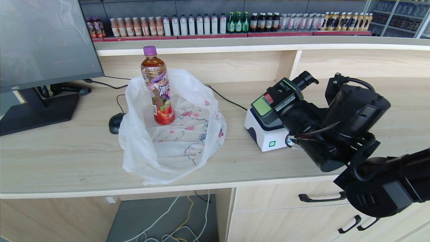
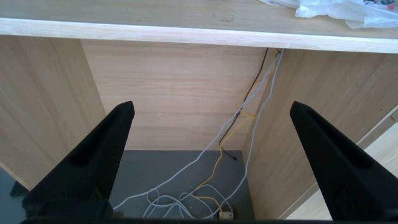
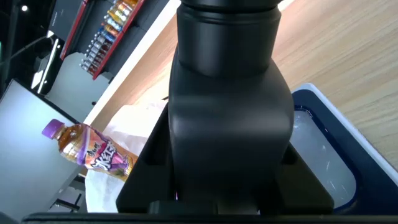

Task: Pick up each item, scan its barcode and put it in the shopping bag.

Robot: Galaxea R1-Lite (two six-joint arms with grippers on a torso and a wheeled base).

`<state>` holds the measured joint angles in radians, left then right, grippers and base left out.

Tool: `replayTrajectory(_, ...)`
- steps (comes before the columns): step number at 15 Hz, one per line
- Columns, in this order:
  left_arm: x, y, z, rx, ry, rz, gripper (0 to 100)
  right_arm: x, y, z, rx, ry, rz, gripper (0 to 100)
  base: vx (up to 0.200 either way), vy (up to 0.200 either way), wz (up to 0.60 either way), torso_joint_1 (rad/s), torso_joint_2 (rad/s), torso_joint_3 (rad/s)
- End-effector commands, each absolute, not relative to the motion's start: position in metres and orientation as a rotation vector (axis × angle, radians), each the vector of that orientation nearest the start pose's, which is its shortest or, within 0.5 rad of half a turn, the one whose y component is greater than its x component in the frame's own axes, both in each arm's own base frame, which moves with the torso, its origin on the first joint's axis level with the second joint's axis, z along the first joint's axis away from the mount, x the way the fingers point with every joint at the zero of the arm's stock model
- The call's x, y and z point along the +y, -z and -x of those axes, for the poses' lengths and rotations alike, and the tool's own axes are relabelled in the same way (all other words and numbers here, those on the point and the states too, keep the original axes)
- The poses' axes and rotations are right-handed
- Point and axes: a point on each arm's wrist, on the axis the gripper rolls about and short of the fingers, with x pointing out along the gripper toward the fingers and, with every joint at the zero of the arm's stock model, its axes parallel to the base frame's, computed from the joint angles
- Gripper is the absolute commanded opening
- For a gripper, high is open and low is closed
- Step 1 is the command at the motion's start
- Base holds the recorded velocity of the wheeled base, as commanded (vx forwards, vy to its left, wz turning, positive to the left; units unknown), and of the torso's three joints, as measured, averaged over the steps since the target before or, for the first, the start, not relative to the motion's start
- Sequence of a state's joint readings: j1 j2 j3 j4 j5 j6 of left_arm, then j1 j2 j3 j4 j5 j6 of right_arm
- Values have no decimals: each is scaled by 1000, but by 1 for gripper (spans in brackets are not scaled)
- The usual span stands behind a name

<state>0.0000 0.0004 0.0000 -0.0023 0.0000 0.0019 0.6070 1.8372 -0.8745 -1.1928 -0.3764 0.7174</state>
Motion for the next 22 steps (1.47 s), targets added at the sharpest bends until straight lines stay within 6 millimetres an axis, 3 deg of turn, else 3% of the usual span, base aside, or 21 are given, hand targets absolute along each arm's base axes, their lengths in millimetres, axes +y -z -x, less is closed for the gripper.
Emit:
replayTrajectory(1,0,-76,23,-3,0,-3,100,187,-213,-283,-114,-296,-822,0,0,0,0,0,0,0)
replayTrajectory(12,0,-76,23,-3,0,-2,100,186,-210,-282,-104,-293,-820,0,0,0,0,0,0,0)
replayTrajectory(15,0,-76,23,-3,0,-2,100,187,-242,-276,-192,-328,-771,0,0,0,0,0,0,0)
replayTrajectory(17,0,-76,23,-3,0,-2,100,185,-259,-262,-216,-345,-721,0,0,0,0,0,0,0)
replayTrajectory(22,0,-76,23,-3,0,-2,100,168,-278,-234,-320,-298,-456,0,0,0,0,0,0,0)
